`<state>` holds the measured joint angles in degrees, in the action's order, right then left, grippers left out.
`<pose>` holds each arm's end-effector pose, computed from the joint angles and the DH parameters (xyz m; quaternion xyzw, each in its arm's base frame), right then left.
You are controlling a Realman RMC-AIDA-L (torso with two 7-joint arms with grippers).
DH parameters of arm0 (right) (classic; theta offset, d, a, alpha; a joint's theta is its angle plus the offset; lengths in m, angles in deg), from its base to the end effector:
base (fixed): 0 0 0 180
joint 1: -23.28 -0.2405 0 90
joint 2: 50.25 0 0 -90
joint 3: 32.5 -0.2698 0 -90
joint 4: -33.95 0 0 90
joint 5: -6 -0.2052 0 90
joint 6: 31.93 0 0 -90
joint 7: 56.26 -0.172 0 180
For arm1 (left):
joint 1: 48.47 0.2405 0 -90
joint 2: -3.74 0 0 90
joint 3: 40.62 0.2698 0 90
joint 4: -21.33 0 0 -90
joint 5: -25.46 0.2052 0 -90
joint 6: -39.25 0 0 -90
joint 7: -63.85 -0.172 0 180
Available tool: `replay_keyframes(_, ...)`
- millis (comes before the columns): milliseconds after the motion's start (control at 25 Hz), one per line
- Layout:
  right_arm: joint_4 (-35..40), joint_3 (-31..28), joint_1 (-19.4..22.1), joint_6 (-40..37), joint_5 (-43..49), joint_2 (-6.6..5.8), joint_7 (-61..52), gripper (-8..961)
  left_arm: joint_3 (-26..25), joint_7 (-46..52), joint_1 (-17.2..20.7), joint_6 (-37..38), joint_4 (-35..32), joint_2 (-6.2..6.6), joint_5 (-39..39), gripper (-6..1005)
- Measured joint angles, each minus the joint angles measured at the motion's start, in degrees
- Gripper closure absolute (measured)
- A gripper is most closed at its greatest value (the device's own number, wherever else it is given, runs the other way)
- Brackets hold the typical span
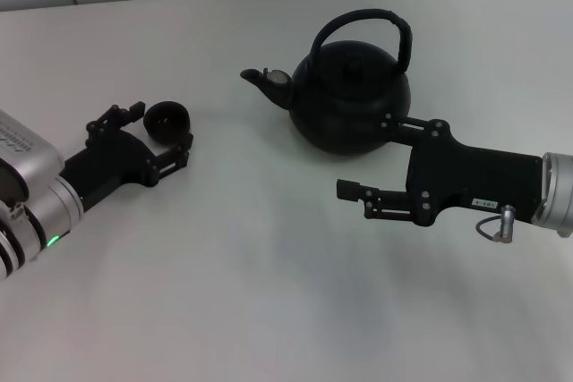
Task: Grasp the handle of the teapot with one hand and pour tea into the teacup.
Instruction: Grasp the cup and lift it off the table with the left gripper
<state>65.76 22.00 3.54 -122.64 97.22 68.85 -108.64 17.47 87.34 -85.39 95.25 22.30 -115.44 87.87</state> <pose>0.2666 0.2917 -0.0452 -0.9249 0.0805 0.3229 0.1836 -0.2990 0.3729 -0.1041 -0.8927 -0.1639 -0.1791 0.3797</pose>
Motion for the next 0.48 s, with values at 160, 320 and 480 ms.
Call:
replay_keyframes(160,0.0,-0.1,0.0,0.0,0.0,0.0,0.0,197,-0.4,-0.1,-0.2,-0.3,0.0,0.0,1.4,158)
replay_keyframes(320,0.0,-0.3,0.0,0.0,0.0,0.0,0.0,196,-0.5,-0.1,-0.4,-0.3,-0.2,0.0,1.4,158)
replay_keyframes(480,0.0,-0.8,0.1,0.1,0.0,0.0,0.0,196,-0.5,-0.1,-0.7,-0.6,-0.2,0.0,1.4,159)
